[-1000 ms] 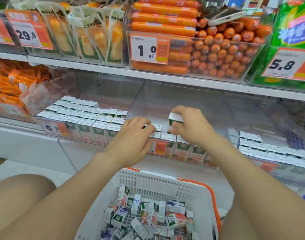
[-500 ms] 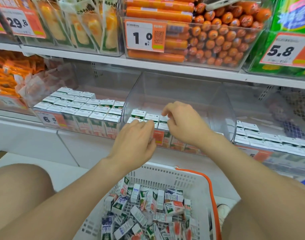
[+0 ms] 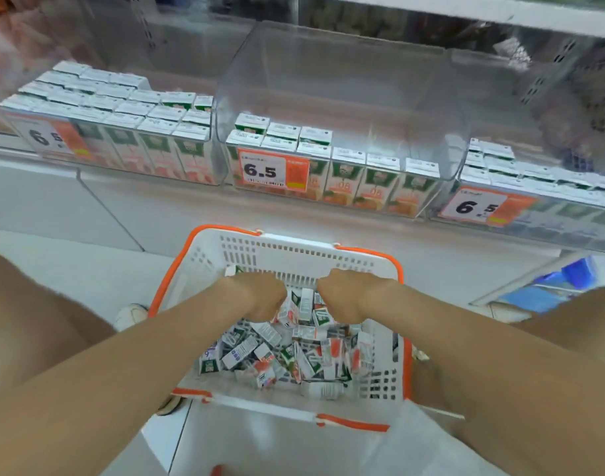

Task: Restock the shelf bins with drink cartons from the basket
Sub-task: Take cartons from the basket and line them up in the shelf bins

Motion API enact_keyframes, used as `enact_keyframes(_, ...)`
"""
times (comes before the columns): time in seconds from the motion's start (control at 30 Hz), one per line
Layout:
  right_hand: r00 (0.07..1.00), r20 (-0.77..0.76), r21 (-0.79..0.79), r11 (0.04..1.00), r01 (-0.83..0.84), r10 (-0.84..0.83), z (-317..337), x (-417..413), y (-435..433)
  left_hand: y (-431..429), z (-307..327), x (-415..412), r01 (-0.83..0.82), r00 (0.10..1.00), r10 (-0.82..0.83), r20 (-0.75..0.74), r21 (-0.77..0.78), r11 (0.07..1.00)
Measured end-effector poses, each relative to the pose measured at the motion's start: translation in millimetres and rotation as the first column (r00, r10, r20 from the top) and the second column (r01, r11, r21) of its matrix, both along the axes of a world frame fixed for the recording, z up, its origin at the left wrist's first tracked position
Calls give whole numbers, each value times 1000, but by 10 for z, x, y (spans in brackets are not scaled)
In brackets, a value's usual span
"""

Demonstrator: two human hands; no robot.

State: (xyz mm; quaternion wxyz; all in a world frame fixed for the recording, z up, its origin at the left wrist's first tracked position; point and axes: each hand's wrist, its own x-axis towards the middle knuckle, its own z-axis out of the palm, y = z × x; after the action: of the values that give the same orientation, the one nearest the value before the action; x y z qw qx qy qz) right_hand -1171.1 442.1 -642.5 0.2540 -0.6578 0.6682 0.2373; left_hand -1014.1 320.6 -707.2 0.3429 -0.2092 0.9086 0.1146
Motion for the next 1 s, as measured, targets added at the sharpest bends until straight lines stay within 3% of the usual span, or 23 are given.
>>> enact_keyframes(0.1, 998, -31, 39, 997, 63, -61, -361, -121, 31, -36, -343, 61, 11, 996, -11, 93, 3, 1000)
enact_keyframes(0.2, 988, -6, 83, 984, 154, -154, -667, -307, 5, -104, -595, 104, -37, 996, 38, 84, -8, 999)
enact_keyframes(0.43, 893, 91, -54, 894, 446, -440, -1320, -563, -120, -171, -1021, -98, -187, 982, 186, 15, 129, 974)
enact_keyframes(0.53, 769, 203, -64, 776, 628, -606, -1691, -563, -112, -116, -1242, -181, -251, 965, 261, -20, 209, 945)
enact_keyframes(0.7, 350, 397, -21, 373, 928, -849, -1959, -565, -177, 87, -1503, -209, -249, 956, 278, -96, 242, 938)
enact_keyframes(0.8, 184, 438, 31, 219, 975, -880, -2005, -548, -215, 156, -1465, -267, -217, 959, 246, -144, 188, 958)
enact_keyframes(0.87, 145, 453, 46, 186, 982, -880, -2036, -509, -214, 156, -1468, -290, -205, 962, 228, -151, 154, 967)
enact_keyframes(1.0, 169, 461, 24, 202, 979, -871, -2065, -484, -218, 69, -1526, -244, -204, 955, 220, -197, 98, 974)
